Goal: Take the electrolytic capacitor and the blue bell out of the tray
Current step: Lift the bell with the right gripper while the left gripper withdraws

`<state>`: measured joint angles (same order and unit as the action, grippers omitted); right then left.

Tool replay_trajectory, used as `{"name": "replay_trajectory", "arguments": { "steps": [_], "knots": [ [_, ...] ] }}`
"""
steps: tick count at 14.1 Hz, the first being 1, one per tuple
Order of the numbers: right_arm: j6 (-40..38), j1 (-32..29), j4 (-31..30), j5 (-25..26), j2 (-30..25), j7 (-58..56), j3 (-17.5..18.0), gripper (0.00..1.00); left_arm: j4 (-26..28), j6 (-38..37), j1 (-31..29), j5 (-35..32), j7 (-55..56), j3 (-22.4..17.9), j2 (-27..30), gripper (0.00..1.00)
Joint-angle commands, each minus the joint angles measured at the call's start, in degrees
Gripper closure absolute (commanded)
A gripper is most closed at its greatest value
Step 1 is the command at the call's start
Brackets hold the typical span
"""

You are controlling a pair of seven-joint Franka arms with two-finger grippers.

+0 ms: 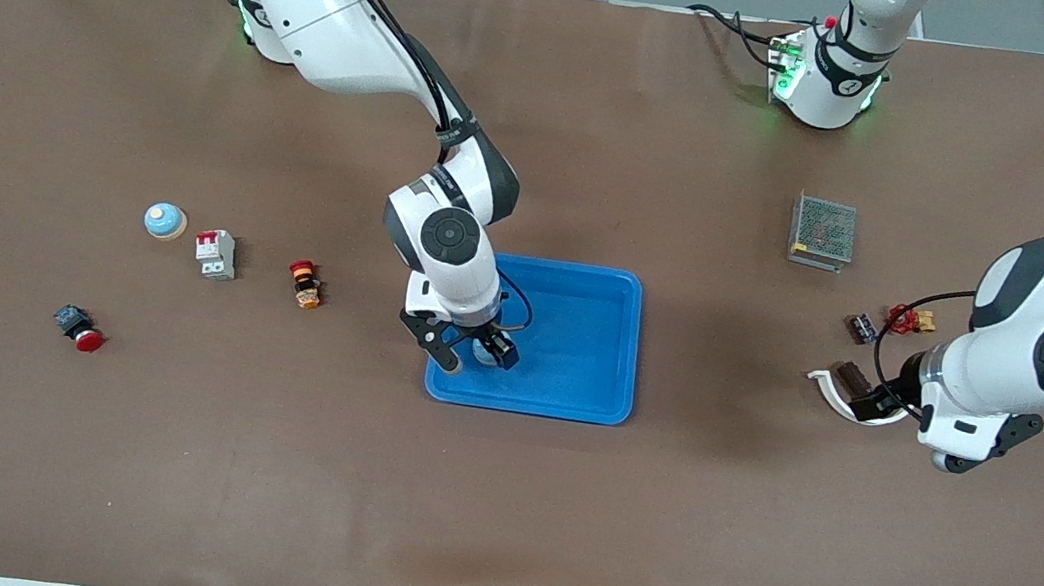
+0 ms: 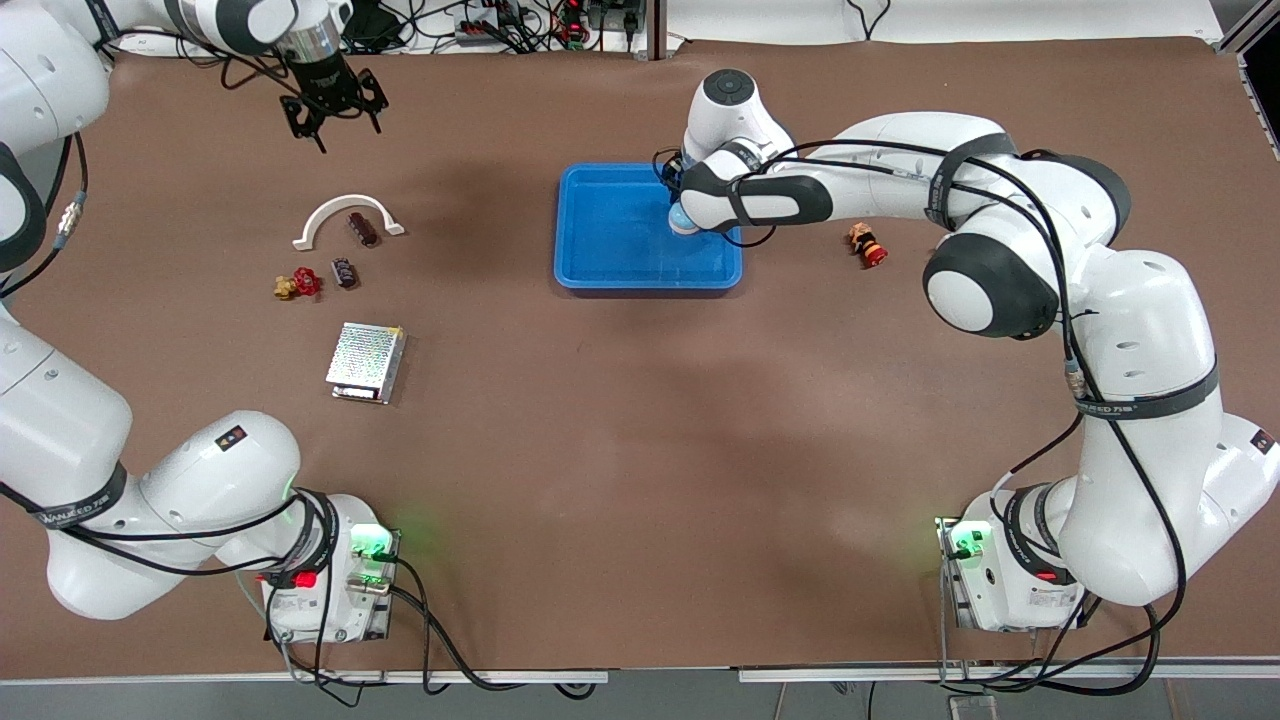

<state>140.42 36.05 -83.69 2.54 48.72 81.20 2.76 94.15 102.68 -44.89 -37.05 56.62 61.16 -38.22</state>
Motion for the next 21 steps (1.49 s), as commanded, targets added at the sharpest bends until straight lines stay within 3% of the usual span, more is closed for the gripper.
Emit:
{"name": "replay_trajectory", "arguments": {
  "steps": [1,6,10,16,21],
  "knots": [
    [-0.2,1.0,1.9,1.7,1.3,2.2,-0.6,1.0,-5.0,-5.2,0.2,0.9,-5.9,1.3,0.9,0.0],
    [-0.8,0.4,1.9,2.2,1.0,2.9,-0.6,1.0,-10.4,-6.3,0.2,0.0,-17.1,1.9,2.5,0.0],
    [-1.9,-1.4,1.9,1.9,-0.5,1.7,-0.5,1.0,-12.9,-6.3,1.5,0.1,-20.0,1.9,3.1,0.0],
    [-17.6,-4.3,9.1,1.3,-0.8,-6.0,-0.3,1.0,-15.8,-6.2,7.3,0.2,-19.9,0.5,2.4,0.0],
    [-22.6,-7.0,9.1,1.1,-2.9,-13.6,0.1,1.0,-16.5,-5.7,19.8,1.6,-19.7,-12.2,6.0,0.0]
  ]
}}
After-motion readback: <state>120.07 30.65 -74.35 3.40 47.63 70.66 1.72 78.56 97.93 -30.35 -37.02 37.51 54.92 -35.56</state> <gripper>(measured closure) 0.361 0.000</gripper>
